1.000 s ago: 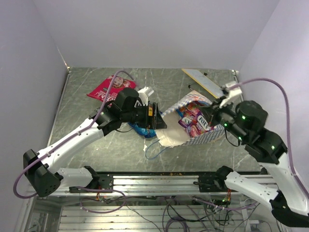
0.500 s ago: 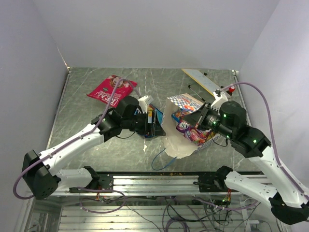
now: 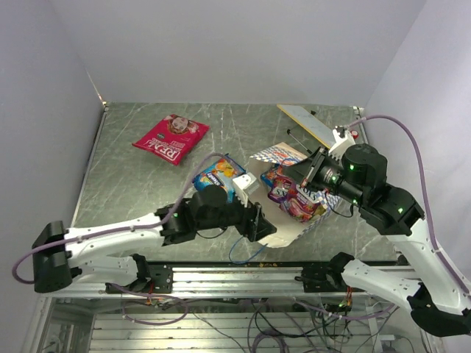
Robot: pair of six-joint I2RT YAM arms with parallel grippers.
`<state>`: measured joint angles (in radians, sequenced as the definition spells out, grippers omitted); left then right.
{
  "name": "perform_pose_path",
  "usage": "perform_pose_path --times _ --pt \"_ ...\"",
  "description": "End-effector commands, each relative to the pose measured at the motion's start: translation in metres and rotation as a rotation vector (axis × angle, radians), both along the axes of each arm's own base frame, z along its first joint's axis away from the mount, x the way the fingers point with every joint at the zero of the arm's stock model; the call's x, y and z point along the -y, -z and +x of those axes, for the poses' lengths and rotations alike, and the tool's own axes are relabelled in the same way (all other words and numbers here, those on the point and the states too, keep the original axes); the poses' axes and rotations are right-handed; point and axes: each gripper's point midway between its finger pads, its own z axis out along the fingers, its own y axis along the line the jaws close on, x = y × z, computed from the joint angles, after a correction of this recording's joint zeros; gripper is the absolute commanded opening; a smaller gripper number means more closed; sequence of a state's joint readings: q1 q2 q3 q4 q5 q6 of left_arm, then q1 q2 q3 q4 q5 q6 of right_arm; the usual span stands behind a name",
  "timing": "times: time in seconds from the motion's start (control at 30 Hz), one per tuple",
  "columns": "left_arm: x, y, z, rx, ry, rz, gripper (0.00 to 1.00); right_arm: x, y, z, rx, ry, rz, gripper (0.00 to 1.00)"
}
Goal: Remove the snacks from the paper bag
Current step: Take out the snack from the paper bag.
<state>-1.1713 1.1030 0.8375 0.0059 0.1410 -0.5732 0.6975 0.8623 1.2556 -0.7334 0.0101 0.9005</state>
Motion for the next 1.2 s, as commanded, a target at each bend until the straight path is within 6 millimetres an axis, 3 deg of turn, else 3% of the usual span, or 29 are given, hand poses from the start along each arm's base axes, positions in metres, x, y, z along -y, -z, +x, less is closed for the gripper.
perform_pose_path --times 0.0,0.23,0.43,0.97,1.07,1.17 --pt "0.033 -0.012 0.032 0.208 -0.107 -0.096 0.77 0.003 -0.014 0.000 0.010 0.011 -0.010 0.00" --pt "0.082 0.042 0.052 0.312 -0.183 -0.011 0.72 0.005 -0.031 -0.001 0.026 -0.004 -0.042 0.00" --pt "0.097 0.074 0.072 0.334 -0.298 0.000 0.74 0.013 -0.038 -0.007 0.030 -0.010 -0.084 0.00" --pt "0.148 0.154 0.108 0.403 -0.410 0.171 0.99 0.016 -0.042 -0.015 0.042 -0.034 -0.088 0.00" --pt "0.155 0.166 0.113 0.405 -0.420 0.202 0.99 0.017 -0.045 -0.015 0.050 -0.036 -0.098 0.00" --pt "0.164 0.174 0.114 0.403 -0.390 0.221 0.91 0.020 -0.047 -0.015 0.054 -0.030 -0.109 0.00"
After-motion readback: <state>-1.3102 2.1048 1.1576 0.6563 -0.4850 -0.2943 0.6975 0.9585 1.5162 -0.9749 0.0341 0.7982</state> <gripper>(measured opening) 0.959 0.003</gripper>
